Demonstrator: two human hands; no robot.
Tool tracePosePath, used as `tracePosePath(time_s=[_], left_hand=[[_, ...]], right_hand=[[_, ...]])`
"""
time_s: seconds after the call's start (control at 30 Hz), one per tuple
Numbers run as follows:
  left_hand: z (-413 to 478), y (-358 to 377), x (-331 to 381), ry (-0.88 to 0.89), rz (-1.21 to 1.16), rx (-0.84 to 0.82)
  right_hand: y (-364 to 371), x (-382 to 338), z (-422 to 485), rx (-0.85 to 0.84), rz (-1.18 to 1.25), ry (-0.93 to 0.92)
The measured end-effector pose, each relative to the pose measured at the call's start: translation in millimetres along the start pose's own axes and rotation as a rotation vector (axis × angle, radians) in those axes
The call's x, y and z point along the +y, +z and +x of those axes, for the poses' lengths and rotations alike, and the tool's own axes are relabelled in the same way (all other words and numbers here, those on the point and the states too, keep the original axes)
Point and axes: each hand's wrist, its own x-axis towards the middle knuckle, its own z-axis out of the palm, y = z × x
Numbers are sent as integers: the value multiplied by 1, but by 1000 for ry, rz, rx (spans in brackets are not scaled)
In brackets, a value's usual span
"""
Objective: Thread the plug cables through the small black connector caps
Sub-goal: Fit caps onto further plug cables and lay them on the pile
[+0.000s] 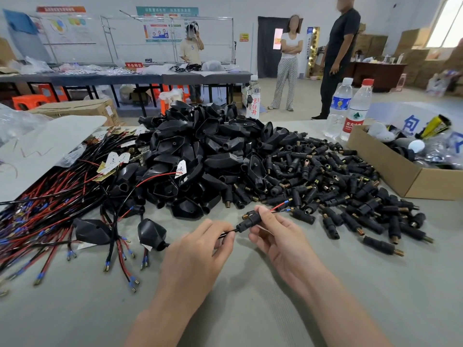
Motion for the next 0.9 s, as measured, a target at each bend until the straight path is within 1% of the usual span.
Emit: tracePosePath(time_s=[0.1,0.17,0.27,0.37,0.43,0.57,0.63,0.77,0.9], left_hand=[[-1,2,0,-11,1,-9],[-1,3,0,-39,-38,-15],[-1,5,-2,-86,-48,-8],[0,5,-6,-116,-45,-34],[0,4,-5,-108,-35,-39],[0,3,-1,-83,-29,-6],[1,3,-3,-104,-47,-3],[2,5,-10,-124,-63,-59],[1,3,-10,-100,-53,-25]], right_hand=[[0,1,-1,-18,-39,-12],[-1,2,-1,-16,-40,-25],[-4,0,1,30,-15,-65],[-6,-3,1,74,7,-84],[-5,-2,0,64,-13,-81],[3,2,-3,-13,-77,-70],[3,1,-4,-4,-71,-87],[0,-2,-1,57,-22,-109],[2,-3,-3,31,-21,-111]])
